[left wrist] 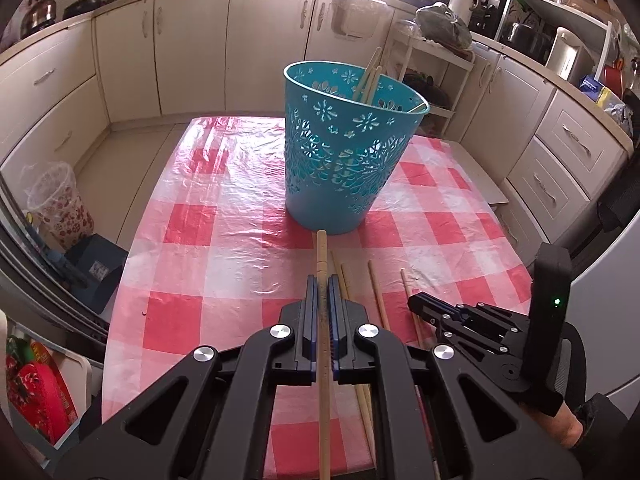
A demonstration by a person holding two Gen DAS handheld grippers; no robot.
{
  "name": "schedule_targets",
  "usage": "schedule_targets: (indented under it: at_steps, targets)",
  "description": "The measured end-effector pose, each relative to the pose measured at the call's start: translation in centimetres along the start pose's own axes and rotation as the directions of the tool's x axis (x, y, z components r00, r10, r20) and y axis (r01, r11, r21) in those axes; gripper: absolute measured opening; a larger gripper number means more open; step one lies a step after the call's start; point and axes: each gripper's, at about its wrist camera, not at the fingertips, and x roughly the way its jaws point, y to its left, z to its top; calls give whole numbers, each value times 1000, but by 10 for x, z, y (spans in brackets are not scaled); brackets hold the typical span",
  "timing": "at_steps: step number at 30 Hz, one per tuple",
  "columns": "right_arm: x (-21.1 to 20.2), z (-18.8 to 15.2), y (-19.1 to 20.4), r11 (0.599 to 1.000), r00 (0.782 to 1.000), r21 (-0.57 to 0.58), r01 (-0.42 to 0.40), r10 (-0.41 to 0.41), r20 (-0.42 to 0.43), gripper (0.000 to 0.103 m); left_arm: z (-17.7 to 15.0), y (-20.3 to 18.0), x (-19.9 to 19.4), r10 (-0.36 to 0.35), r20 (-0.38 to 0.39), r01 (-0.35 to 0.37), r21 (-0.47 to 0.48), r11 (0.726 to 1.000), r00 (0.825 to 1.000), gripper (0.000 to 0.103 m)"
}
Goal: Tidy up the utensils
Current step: 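Lift the chopstick with the left tool over the blue basket, then open the left tool to drop the chopstick into the basket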
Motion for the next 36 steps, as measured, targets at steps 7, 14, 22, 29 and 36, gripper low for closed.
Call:
schedule_targets:
  at_steps: [7,14,22,29,36]
  targets:
    - [2,0,2,1000,1000,4,3,-3,1,7,8,-5,-24,-13,53,13,10,1000,998,5]
    - [2,0,6,1000,1000,-26,8,-8,1,13,29,-1,-56,-52,144,55,-13,998,988,5]
    - [2,-1,9,999,1000,-41,1,-1,2,19,78,-1,-99,-91,334,105,-24,994,938,5]
    - [2,-1,7,1000,1000,-25,-16,16,3,20,129,-7,-88,-84,466,109,-27,994,881,5]
    - [1,0,0,999,999,12,-53,53,3,20,176,-13,-65,-32,594,89,-66,994,804,5]
